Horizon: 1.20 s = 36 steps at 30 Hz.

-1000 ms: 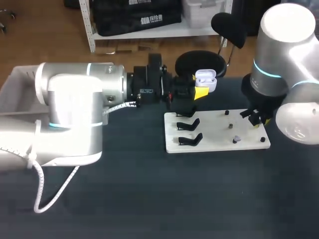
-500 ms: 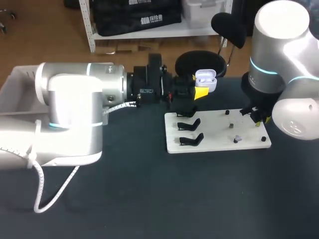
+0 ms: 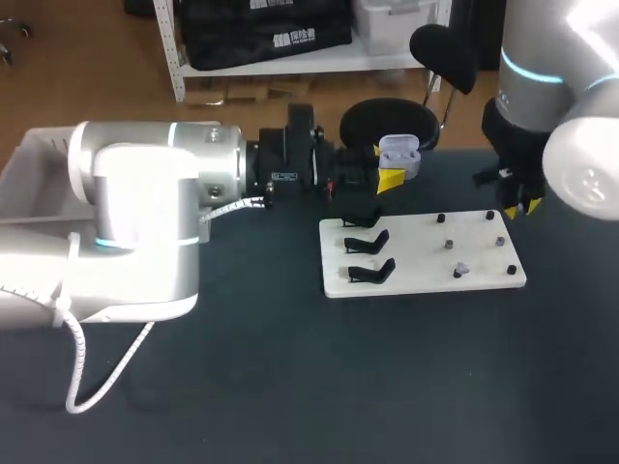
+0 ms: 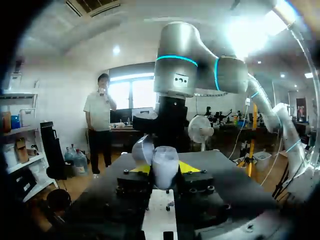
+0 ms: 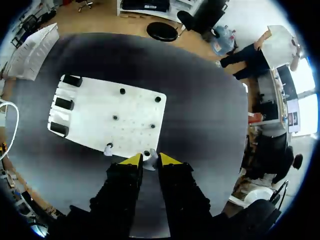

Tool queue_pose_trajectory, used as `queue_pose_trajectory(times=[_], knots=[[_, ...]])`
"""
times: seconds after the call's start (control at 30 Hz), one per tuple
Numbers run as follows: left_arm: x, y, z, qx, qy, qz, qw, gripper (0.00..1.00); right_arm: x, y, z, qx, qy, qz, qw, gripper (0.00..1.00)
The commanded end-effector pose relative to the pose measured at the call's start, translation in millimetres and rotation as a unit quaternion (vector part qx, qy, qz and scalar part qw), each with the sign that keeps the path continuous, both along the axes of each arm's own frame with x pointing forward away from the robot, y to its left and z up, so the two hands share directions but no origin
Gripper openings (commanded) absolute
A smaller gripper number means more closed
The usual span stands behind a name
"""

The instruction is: Pick up each earbud case from the left stands, insert the matching earbuds, close the lid, and place the case in the box.

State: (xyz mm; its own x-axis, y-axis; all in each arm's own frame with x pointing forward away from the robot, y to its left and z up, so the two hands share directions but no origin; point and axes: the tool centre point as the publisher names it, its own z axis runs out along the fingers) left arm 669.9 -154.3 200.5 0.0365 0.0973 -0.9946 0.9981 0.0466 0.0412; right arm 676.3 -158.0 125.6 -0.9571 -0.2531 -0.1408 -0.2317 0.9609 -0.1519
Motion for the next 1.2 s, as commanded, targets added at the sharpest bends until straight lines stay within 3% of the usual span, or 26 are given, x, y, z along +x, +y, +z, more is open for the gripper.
queue_pose_trajectory(times=[0.03,0.07,0.13,0.17,0.27,0.73,0.77,0.8,0.87,0.9,0.93,1.03,1.13,1.17,1.2], knots=[[-0.4,0,-1.4,-0.003,-0.002,0.002,1.0,0.0,-30.1,11,48,0.001,0.001,-0.014,1.0,0.0],[-0.4,0,-1.4,-0.003,-0.002,0.002,1.0,0.0,-33.5,14,54,0.011,0.0,-0.02,1.0,0.0],[-0.4,0,-1.4,-0.003,-0.002,0.002,1.0,0.0,-39.9,19,62,-0.022,0.01,-0.03,0.999,0.0],[-0.4,0,-1.4,-0.003,-0.002,0.002,1.0,0.0,-43.5,24,68,0.0,0.009,-0.037,0.999,0.0],[-0.4,0,-1.4,-0.003,-0.002,0.002,1.0,0.0,-53.9,37,85,0.006,-0.008,-0.049,0.999,0.0],[-0.4,0,-1.4,-0.003,-0.002,0.002,1.0,0.0,-53.9,37,85,0.006,-0.008,-0.049,0.999,0.0],[-0.4,0,-1.4,-0.003,-0.002,0.002,1.0,0.0,-51.9,42,89,0.023,-0.024,-0.07,0.997,0.0],[-0.4,0,-1.4,-0.003,-0.002,0.002,1.0,0.0,-49.7,46,92,0.0,-0.023,-0.121,0.992,0.0],[-0.4,0,-1.4,-0.003,-0.002,0.002,1.0,0.0,-49.1,51,99,0.05,-0.024,-0.188,0.981,0.0],[-0.4,0,-1.4,-0.003,-0.002,0.002,1.0,0.0,-48.8,54,100,0.035,-0.024,-0.22,0.974,0.0],[-0.4,0,-1.4,-0.003,-0.002,0.002,1.0,0.0,-49.1,58,103,0.074,-0.032,-0.233,0.969,0.0],[-0.4,0,-1.4,-0.003,-0.002,0.002,1.0,0.0,-50.3,71,108,0.042,-0.031,-0.275,0.96,0.0],[-0.4,0,-1.4,-0.003,-0.002,0.002,1.0,0.0,-51.3,80,111,0.036,-0.018,-0.317,0.948,0.0],[-0.4,0,-1.4,-0.003,-0.002,0.002,1.0,0.0,-51.3,84,113,0.043,-0.023,-0.313,0.949,0.0],[-0.4,0,-1.4,-0.003,-0.002,0.002,1.0,0.0,-52.4,87,114,0.029,-0.018,-0.337,0.941,0.0]])
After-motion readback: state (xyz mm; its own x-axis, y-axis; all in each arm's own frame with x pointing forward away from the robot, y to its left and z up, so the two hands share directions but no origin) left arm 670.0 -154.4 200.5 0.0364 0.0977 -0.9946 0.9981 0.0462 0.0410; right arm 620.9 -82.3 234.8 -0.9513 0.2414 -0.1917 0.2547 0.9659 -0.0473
